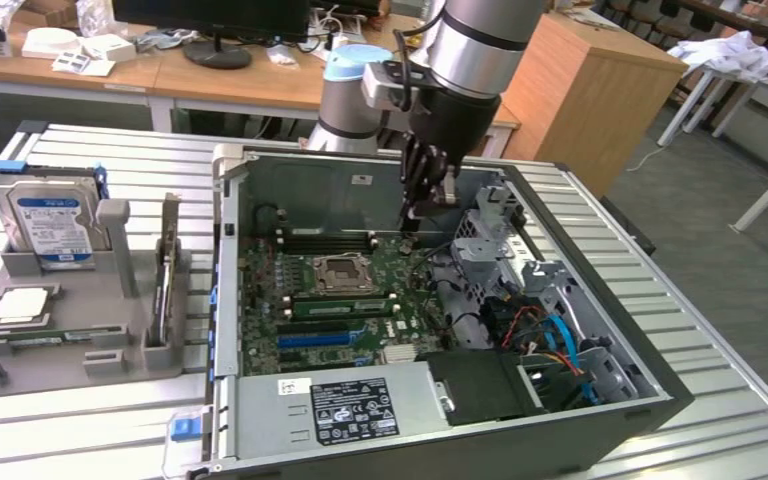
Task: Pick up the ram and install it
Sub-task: 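Press down the ram until it locks into place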
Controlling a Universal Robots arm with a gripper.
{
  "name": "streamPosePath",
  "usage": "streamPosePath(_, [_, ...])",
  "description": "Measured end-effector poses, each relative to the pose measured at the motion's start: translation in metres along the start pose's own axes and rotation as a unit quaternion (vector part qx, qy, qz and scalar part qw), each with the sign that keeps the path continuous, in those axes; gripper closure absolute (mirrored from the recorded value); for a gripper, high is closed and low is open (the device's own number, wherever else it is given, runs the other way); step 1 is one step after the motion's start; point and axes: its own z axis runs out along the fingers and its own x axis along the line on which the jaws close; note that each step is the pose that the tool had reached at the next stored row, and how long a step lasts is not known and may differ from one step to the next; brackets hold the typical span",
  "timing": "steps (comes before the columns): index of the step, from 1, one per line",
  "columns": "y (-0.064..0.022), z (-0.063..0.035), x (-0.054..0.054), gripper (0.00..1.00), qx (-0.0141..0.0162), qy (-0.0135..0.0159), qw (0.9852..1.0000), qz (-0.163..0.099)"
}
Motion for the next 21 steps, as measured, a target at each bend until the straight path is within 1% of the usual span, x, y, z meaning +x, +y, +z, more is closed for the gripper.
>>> streamPosePath(4, [-0.0047,-0.0001,-0.0001,0.89,0.0,0.0,1.0,0.0])
streamPosePath(10, [-0.0049,0.0001,-0.0001,0.89,0.0,-0.0001,1.0,0.0])
streamPosePath(21, [-0.0052,0.0081,0.0002,0.89,0.0002,0.0,1.0,0.0])
